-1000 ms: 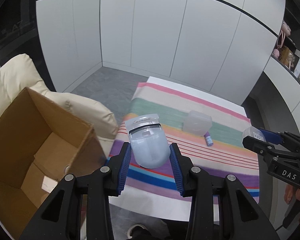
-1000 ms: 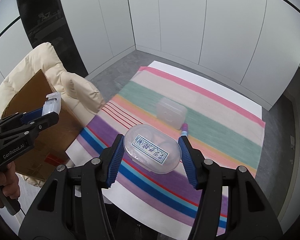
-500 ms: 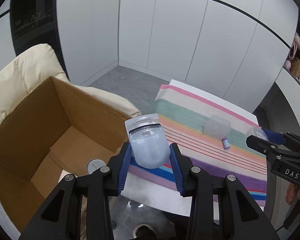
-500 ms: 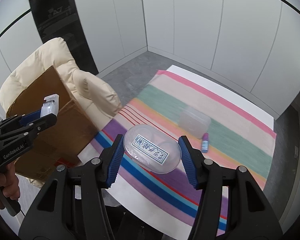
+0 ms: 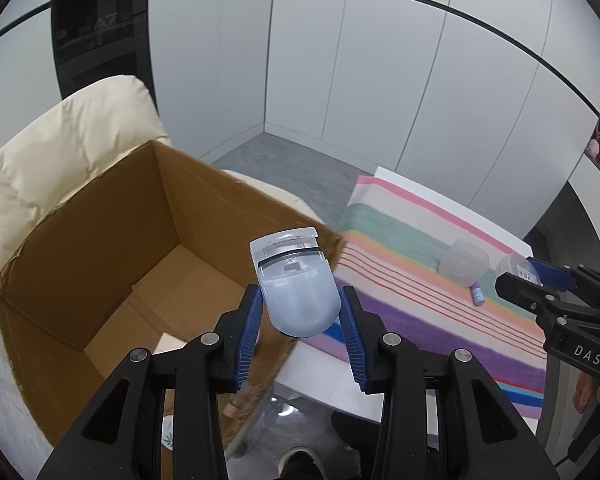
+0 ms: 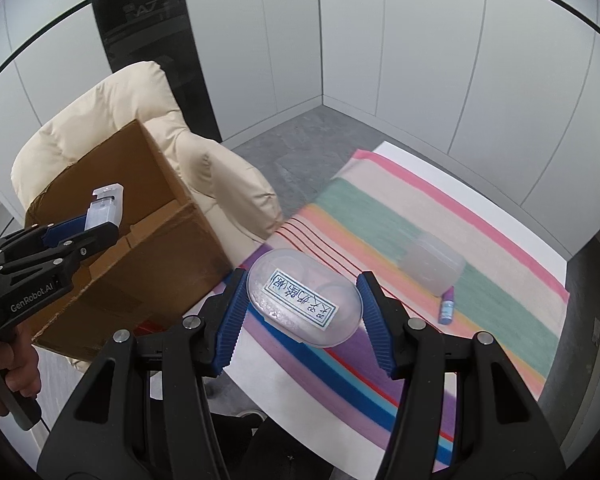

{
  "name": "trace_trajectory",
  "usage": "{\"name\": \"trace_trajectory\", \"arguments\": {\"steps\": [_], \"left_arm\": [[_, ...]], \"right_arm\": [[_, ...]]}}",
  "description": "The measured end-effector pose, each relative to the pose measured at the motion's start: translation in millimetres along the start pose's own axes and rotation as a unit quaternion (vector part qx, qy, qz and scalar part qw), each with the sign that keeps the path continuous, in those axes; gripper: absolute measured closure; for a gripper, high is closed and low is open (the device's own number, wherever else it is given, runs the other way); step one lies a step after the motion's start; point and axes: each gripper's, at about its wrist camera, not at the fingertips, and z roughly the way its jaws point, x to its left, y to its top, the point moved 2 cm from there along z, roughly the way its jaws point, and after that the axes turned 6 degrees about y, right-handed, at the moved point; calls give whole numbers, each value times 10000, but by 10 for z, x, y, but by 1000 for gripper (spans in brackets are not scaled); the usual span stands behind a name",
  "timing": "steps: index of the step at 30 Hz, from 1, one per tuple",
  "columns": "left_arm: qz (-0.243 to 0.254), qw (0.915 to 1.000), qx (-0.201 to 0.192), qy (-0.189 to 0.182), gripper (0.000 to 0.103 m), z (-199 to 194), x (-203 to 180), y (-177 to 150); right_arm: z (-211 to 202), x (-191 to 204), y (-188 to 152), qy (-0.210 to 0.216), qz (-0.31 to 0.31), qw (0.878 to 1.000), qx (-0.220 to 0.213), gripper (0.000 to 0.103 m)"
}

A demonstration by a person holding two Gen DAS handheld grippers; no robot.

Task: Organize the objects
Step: 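Carry the eyelash curler with the left tool while the right tool carries the oval case toward the cardboard box, then open the left tool over the box while the right tool releases the oval case inside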

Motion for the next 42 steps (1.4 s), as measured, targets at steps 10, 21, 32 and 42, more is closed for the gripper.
{"name": "trace_trajectory", "arguments": {"steps": [10, 21, 32, 42], "left_arm": [[-162, 9996, 39, 241, 63, -33, 392, -86], [-127, 9973, -268, 675, 51, -174, 698, -171], [-462, 9889, -540, 1305, 0, -425, 1161, -285], [-777, 9850, -489, 1464, 0, -529, 1598, -396]], "right_arm": [[91, 376, 144, 246, -266, 9993, -11, 46], [182, 859, 248, 454, -651, 9968, -28, 46], [296, 1357, 312, 693, -979, 9928, -13, 46], [426, 1859, 316, 986, -1293, 9867, 67, 46]]}}
